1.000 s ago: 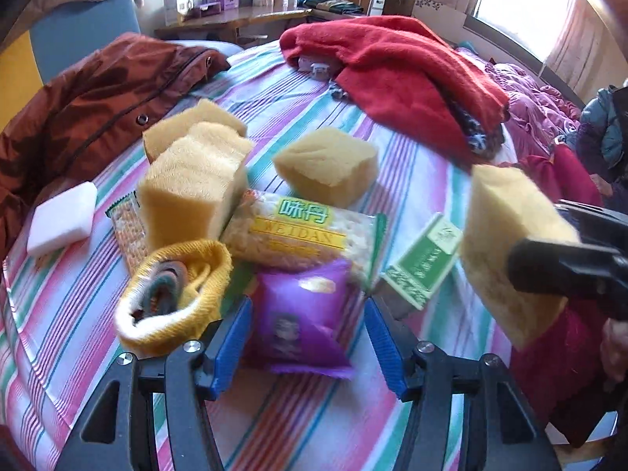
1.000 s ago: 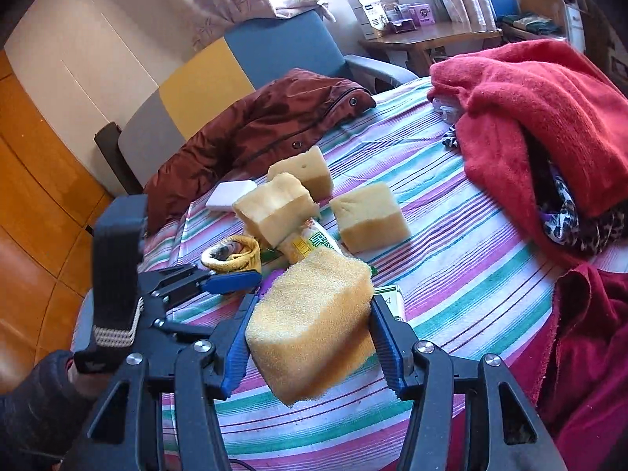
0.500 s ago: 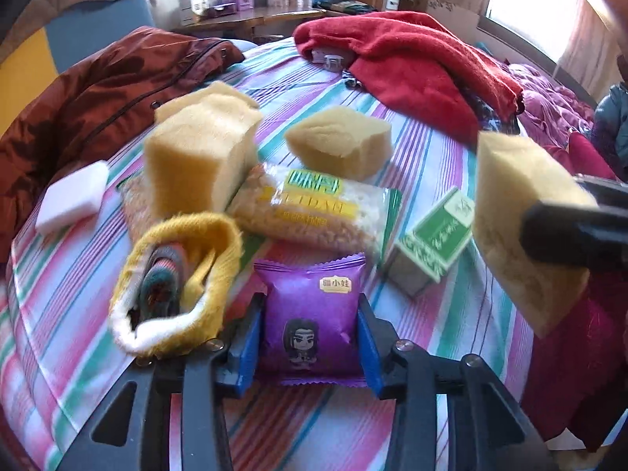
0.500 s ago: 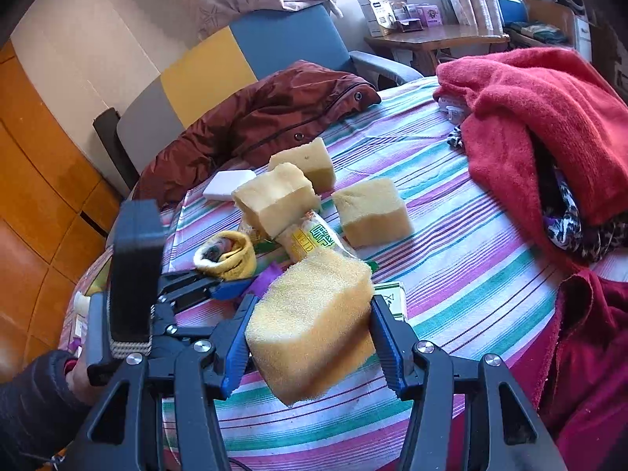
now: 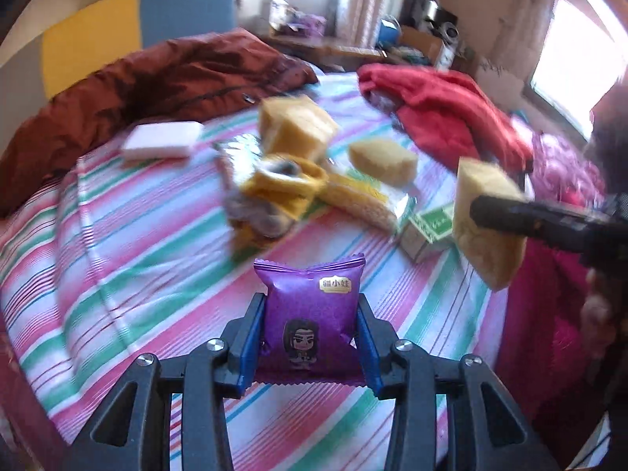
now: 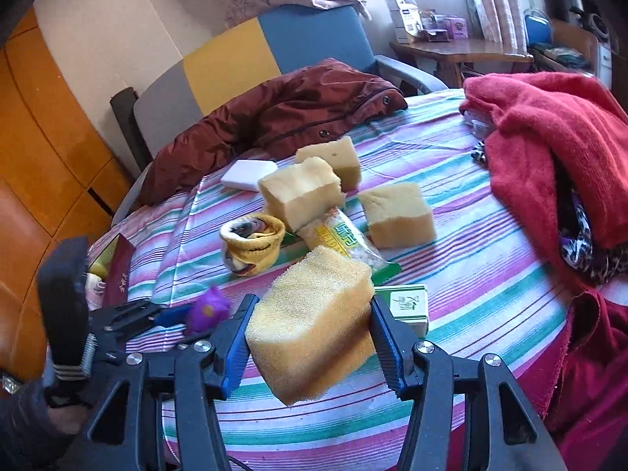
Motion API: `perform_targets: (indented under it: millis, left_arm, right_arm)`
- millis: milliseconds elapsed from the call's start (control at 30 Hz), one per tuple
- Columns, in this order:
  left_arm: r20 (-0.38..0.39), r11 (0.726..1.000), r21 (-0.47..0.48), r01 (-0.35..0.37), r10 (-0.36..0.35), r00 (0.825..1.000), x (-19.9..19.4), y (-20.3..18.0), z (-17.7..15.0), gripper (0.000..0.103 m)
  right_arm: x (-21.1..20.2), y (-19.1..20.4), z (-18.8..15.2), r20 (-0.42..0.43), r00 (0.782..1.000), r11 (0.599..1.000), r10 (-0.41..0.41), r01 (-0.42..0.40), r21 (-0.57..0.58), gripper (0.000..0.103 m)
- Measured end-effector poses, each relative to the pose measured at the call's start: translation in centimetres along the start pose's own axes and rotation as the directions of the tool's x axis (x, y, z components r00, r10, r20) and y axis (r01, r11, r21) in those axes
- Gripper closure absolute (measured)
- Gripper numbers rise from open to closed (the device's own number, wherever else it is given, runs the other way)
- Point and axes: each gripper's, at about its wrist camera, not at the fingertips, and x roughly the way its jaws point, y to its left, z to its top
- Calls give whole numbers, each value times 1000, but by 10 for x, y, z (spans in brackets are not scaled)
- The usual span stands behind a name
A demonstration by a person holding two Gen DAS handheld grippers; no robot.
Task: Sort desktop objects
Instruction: 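Grasp the purple candy packet with the left tool while right tool holds the sponge, then carry the sponge and purple packet over the gold tray with both tools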
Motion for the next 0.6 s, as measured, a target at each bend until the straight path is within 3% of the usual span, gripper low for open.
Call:
perform_targets:
  millis: [267,400,600]
  left_arm:
    - [94,988,-134,-80,93,991,-60,43,-14,60]
    - [125,970,-204,-134,161,979,-87,69,-24,60]
    - [149,923,-333,-194,255,955,-124,113,-49,60]
  right_arm:
    - [4,21,-1,-14,996,996,86,-86,-3,47]
    - [10,61,-1,-39,988,986,148,-150,-67,47]
    - [28,131,4,-94,955,944,281,-293,-152,47]
